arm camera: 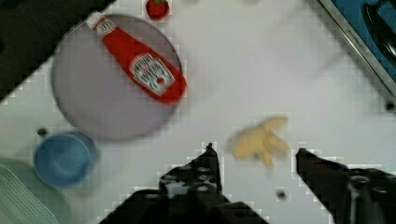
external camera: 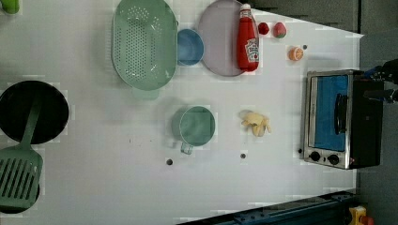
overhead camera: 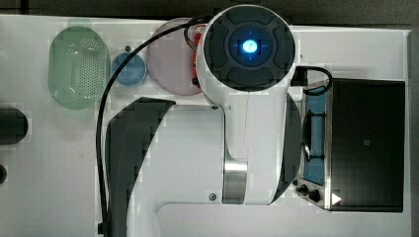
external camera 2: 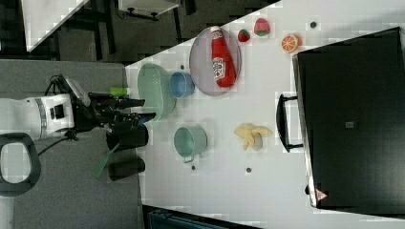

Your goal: Pick Banana and place it in mug.

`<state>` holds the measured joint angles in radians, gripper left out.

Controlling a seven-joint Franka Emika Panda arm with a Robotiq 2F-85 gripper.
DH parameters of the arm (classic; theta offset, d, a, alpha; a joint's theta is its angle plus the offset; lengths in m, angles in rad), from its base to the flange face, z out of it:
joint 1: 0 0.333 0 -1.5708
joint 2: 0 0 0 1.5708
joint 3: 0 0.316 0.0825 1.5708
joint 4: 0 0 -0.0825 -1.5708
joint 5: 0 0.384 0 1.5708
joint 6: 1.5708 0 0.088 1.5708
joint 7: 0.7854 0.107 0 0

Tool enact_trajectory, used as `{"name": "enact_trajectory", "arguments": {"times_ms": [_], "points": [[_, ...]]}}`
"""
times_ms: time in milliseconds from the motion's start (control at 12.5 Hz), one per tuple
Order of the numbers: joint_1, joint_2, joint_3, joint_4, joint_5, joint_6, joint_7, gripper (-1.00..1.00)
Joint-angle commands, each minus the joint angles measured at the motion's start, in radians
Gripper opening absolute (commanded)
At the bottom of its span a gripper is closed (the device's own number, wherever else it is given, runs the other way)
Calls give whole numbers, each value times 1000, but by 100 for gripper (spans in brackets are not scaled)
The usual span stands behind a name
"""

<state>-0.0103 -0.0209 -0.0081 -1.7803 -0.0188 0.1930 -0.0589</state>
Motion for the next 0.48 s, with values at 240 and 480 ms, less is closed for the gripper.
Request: {"name": "enact_trajectory", "arguments": {"times_ms": [240, 480], "points": [[-13, -216, -26, -97, 10, -167, 97, 99], [-11, -190, -23, -178, 10, -107, 46, 100]]}}
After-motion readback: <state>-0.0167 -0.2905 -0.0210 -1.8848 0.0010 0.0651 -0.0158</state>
